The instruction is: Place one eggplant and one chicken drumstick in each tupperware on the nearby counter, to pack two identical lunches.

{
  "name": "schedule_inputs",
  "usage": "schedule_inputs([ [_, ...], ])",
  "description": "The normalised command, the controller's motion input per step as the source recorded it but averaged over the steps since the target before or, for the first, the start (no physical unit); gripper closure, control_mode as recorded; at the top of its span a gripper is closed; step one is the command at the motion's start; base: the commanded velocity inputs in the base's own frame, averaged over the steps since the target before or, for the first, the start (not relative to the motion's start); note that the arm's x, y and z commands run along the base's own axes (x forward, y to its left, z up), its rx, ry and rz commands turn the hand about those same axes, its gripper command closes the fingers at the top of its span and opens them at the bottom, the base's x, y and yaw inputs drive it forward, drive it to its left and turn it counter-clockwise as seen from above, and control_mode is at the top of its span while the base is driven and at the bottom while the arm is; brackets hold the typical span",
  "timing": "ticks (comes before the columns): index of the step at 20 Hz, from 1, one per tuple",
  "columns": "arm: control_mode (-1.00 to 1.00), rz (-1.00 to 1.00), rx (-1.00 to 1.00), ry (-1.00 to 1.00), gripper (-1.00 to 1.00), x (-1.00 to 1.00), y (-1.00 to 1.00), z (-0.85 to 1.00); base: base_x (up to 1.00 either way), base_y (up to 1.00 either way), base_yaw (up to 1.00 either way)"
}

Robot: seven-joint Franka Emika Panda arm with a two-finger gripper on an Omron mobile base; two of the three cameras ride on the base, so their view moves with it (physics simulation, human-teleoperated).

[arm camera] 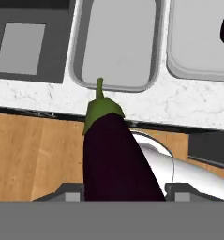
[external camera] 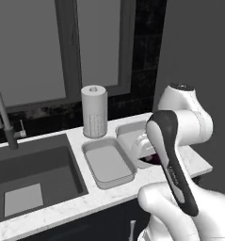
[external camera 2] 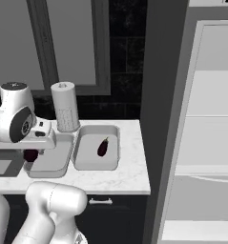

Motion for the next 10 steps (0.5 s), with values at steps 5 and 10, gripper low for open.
schedule_inputs([
  [5,-1.0,0.0,-0.06,0.17,1.0,1.0,0.7,-0.84,0.0,0.0,0.0],
  [10,-1.0,-0.01,-0.02,0.06,1.0,1.0,0.42,-0.69,0.0,0.0,0.0],
])
